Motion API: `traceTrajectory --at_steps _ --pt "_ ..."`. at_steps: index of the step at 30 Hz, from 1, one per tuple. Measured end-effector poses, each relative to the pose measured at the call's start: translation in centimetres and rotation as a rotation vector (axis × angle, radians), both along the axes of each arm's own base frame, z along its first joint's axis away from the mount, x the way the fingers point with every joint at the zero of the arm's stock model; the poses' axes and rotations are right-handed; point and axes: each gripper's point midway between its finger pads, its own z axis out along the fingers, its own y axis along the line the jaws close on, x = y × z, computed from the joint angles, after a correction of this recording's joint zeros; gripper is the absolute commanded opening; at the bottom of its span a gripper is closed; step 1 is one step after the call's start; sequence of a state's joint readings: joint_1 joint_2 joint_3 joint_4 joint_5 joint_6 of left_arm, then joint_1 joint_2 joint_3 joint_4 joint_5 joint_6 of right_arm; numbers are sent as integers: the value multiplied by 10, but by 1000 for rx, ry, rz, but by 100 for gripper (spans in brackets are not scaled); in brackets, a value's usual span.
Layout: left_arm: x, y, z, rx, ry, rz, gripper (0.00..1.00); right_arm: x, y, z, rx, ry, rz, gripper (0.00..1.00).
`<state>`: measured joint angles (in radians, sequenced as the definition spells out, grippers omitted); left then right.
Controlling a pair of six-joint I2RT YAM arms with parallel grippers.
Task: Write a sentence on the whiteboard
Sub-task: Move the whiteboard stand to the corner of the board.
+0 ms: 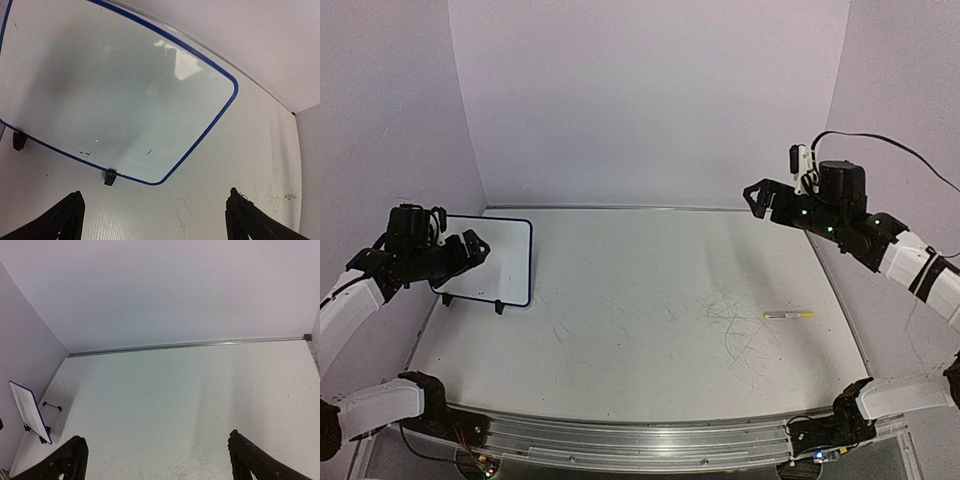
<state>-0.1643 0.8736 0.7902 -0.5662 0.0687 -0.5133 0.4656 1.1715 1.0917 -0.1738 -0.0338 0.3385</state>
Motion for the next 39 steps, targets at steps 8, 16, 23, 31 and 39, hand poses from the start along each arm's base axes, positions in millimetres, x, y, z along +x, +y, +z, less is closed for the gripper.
traceTrajectory --at_steps 8,16,23,31,39 --pt "13 20 -7 24 0 141 99 -6 -7 15 -1 -56 -16 98" --pt "11 38 -55 98 120 236 99 -4 -20 -6 -71 -47 -75 98" --pt "7 28 -120 131 292 157 96 -18 -25 -7 -72 -71 -60 98" --pt "10 -7 -155 212 373 -18 78 -28 -21 5 -25 -116 -18 98" --pt "25 -16 -174 313 410 -88 61 -32 -13 -4 1 -89 25 98"
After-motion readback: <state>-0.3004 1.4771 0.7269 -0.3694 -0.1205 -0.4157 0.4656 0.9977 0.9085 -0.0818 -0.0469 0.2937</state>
